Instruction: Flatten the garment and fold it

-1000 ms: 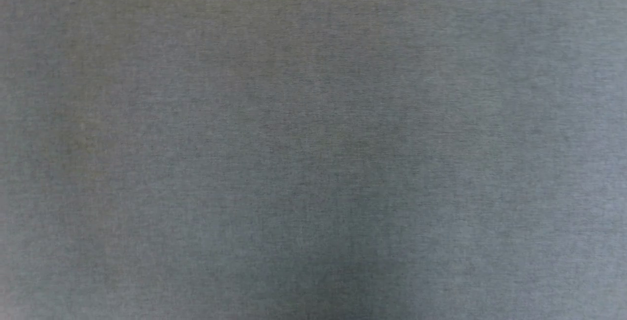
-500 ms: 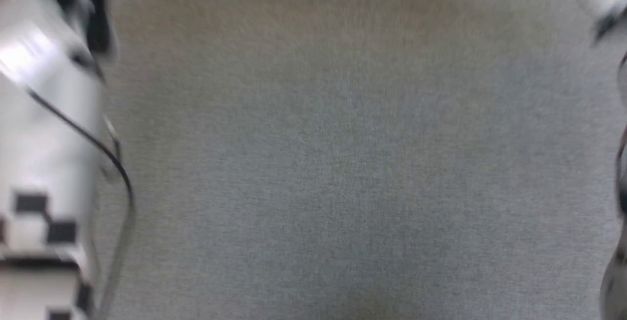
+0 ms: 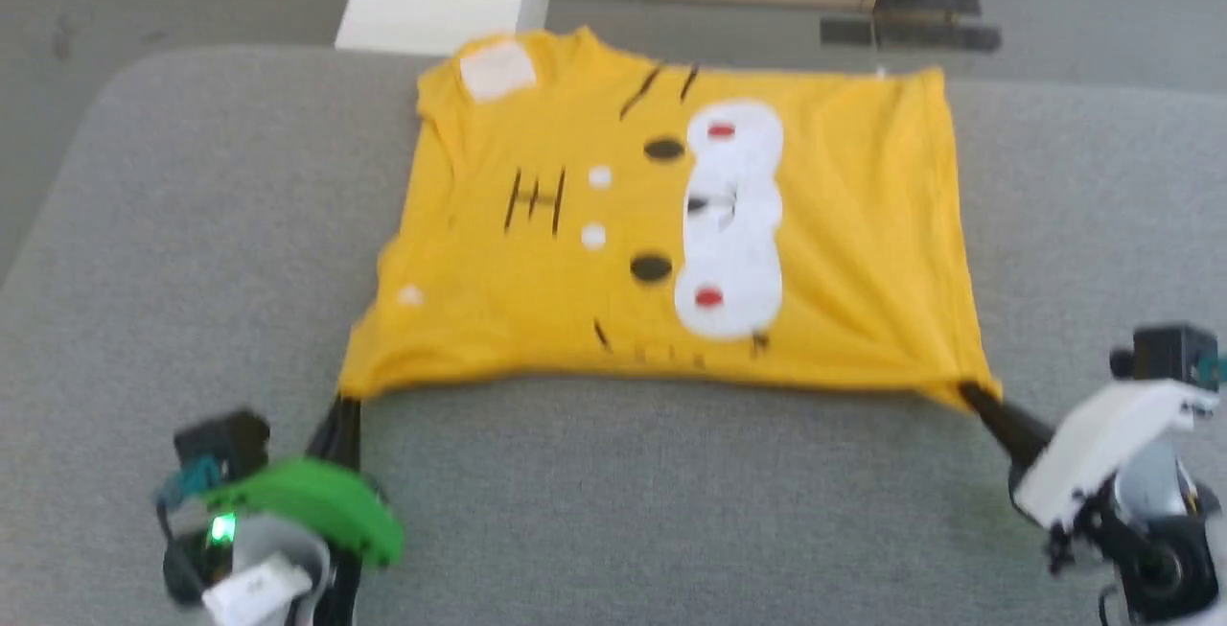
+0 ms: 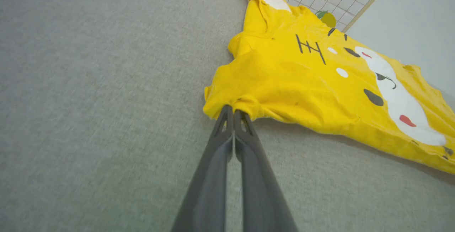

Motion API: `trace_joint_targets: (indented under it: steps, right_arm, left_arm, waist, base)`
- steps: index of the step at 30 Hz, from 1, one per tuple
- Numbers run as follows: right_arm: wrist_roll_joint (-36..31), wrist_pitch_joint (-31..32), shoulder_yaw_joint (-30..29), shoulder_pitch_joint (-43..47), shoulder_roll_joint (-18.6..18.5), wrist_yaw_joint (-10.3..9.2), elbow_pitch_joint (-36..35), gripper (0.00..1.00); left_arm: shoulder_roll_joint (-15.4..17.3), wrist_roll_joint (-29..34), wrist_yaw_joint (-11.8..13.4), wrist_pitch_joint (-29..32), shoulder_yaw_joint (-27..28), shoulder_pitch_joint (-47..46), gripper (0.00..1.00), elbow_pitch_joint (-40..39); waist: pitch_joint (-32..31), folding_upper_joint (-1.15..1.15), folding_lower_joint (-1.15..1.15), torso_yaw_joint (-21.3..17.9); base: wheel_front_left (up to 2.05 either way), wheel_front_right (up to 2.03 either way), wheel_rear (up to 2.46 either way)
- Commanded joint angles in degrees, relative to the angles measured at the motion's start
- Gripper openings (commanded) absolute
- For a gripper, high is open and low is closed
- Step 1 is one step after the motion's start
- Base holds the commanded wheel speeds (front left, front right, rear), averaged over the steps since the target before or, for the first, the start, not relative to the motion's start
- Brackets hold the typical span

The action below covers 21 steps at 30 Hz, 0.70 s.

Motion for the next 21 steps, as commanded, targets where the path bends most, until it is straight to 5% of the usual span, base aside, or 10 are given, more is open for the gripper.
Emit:
trace_joint_targets:
  steps: [1,14,21]
  right_arm:
    - [0.1,0.2,-0.3,2.0,-0.5,0.20,-0.8,0.00]
    - [-2.7,13.0,-5.2,19.2,-1.4,0.20,-8.9,0.00]
    - [-4.6,17.9,-7.8,21.8,0.6,0.20,-13.9,0.00]
  left_arm:
    - [1.0,-1.2,0.8,1.7,0.3,3.0,0.00,-1.5]
    - [6.5,-4.1,13.0,19.2,1.0,24.2,0.00,-16.3]
    - [7.0,-4.7,16.0,19.5,2.9,28.4,0.00,-23.2]
  waist:
    - [-5.2,0.00,0.01,-0.2]
    - [-8.8,0.00,0.01,-0.8]
    - [-9.4,0.00,0.01,-1.2]
  base:
    - [0.00,0.00,0.00]
    - [0.00,0.00,0.00]
    - [0.00,0.00,0.00]
